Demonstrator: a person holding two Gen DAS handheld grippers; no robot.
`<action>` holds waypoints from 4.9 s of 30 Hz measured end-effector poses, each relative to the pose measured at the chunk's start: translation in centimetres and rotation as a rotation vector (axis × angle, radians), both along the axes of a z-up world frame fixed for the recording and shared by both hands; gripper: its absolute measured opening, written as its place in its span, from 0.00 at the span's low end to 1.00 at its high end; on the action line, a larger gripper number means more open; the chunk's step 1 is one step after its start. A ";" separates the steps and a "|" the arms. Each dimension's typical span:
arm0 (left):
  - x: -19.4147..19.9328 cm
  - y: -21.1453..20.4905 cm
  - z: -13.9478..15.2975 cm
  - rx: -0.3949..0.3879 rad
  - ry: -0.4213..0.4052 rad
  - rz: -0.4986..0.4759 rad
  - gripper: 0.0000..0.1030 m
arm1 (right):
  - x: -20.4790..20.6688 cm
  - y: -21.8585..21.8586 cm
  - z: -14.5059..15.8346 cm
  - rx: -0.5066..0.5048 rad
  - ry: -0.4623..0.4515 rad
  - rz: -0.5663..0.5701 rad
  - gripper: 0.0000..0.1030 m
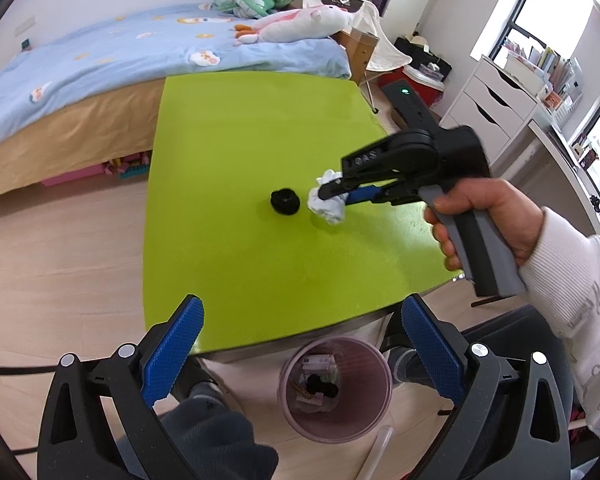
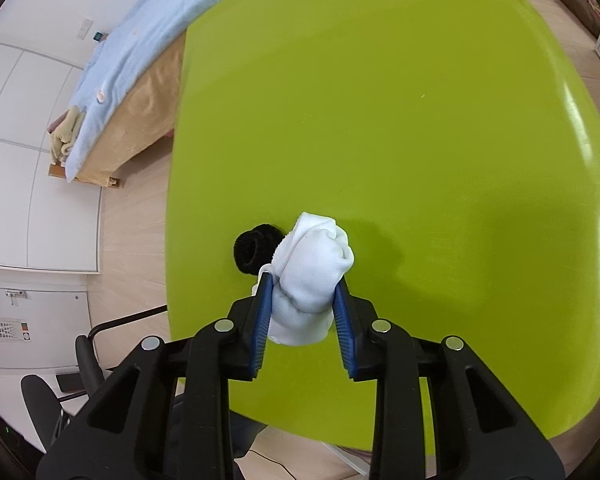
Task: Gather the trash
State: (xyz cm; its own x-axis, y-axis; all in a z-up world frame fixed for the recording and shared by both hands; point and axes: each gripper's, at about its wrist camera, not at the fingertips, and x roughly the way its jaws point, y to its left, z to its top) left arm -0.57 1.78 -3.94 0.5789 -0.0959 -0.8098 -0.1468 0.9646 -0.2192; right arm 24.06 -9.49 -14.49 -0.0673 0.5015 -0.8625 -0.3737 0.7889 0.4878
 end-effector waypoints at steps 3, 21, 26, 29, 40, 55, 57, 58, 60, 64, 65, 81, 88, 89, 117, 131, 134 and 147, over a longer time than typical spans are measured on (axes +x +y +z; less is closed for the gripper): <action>1.3 0.2 0.1 0.001 0.000 -0.008 0.93 | -0.5 -1.2 1.2 0.004 -0.016 0.004 0.29; 13.3 1.9 -3.6 0.073 0.145 -0.055 0.93 | -3.1 -5.8 3.6 -0.138 -0.162 0.110 0.29; 16.0 1.9 -5.6 0.076 0.206 -0.050 0.93 | -3.1 -6.4 3.9 -0.150 -0.179 0.115 0.29; 17.2 1.9 -6.8 0.073 0.234 -0.035 0.93 | -3.1 -6.5 3.9 -0.151 -0.180 0.117 0.29; 18.1 1.1 -9.5 0.110 0.281 -0.015 0.67 | -3.2 -6.7 3.2 -0.162 -0.177 0.122 0.29; 18.4 0.7 -10.0 0.108 0.276 -0.052 0.24 | -3.4 -6.3 3.5 -0.175 -0.216 0.131 0.29; 18.2 0.5 -9.6 0.110 0.262 -0.061 0.24 | -3.6 -6.5 3.8 -0.172 -0.228 0.127 0.29; 18.1 0.5 -9.3 0.111 0.256 -0.062 0.24 | -3.6 -6.6 3.9 -0.171 -0.232 0.125 0.29; 17.7 0.2 -8.4 0.112 0.237 -0.067 0.24 | -3.9 -6.7 4.1 -0.172 -0.245 0.126 0.29; 16.3 -0.6 -6.6 0.120 0.199 -0.085 0.24 | -4.5 -7.0 4.9 -0.169 -0.274 0.129 0.29; 15.9 -0.8 -6.0 0.121 0.188 -0.089 0.24 | -4.9 -7.1 5.2 -0.167 -0.286 0.130 0.29; 4.3 -6.3 1.4 0.150 0.009 -0.171 0.24 | -13.1 -10.9 11.6 -0.095 -0.475 0.134 0.29; -0.3 -7.7 2.9 0.138 -0.039 -0.179 0.24 | -17.9 -12.8 12.5 -0.070 -0.512 0.159 0.29; -0.7 -7.8 3.0 0.137 -0.045 -0.180 0.24 | -18.8 -13.1 12.6 -0.068 -0.516 0.164 0.29; -6.6 -9.1 2.3 0.066 -0.042 -0.185 0.24 | -23.9 -15.2 10.2 -0.032 -0.453 0.206 0.88; -5.8 -10.0 1.2 0.051 -0.009 -0.205 0.79 | -23.3 -17.7 11.3 -0.047 -0.478 0.118 0.97; -6.0 -9.8 1.2 0.062 -0.018 -0.196 0.88 | -23.3 -17.7 11.4 -0.048 -0.481 0.114 0.97; -5.9 -8.1 2.1 0.049 -0.041 -0.133 0.93 | -23.1 -17.2 12.2 -0.057 -0.510 0.100 0.97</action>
State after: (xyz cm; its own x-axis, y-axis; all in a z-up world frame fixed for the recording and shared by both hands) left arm -6.47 -6.32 -1.87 0.5962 -0.1350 -0.7914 -0.0092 0.9845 -0.1749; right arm 0.96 -26.70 -2.30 0.3232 0.4650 -0.8242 -0.6273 0.7574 0.1813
